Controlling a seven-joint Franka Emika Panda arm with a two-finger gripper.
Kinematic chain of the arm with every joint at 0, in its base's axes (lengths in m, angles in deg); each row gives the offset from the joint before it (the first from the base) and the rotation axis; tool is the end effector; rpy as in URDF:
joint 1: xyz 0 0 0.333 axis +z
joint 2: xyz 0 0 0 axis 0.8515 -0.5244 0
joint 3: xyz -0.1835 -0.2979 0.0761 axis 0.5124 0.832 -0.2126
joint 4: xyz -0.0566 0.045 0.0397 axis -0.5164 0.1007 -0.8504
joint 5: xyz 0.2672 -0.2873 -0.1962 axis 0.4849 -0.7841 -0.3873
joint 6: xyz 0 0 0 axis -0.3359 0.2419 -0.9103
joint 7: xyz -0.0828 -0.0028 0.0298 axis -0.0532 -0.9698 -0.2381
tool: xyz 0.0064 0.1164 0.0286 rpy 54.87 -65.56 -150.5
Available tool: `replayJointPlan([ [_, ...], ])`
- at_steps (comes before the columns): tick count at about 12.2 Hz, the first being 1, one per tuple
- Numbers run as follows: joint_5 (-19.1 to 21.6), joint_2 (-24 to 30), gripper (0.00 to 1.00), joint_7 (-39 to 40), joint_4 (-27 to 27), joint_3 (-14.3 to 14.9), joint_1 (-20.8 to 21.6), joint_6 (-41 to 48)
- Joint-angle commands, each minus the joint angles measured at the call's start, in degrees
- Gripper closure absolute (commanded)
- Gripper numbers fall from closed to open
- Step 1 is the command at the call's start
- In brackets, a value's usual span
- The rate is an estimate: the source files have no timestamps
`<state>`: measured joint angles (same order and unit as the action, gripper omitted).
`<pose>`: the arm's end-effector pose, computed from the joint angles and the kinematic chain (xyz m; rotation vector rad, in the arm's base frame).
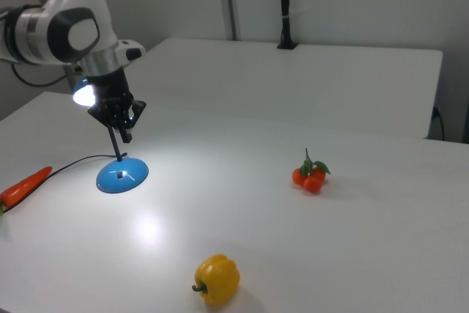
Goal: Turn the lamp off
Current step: 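Move the gripper over the blue lamp base and lower toward it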
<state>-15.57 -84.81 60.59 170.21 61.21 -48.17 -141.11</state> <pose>0.6442 0.1049 0.5197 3.0526 0.5777 0.0217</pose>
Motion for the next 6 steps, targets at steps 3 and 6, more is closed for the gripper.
replayJointPlan([
  [3,2.1,-0.3,1.00,9.1,8.3,-1.3,0.3,-12.4],
  [6,2.1,-2.5,1.00,9.3,11.1,-4.0,0.1,-18.2],
])
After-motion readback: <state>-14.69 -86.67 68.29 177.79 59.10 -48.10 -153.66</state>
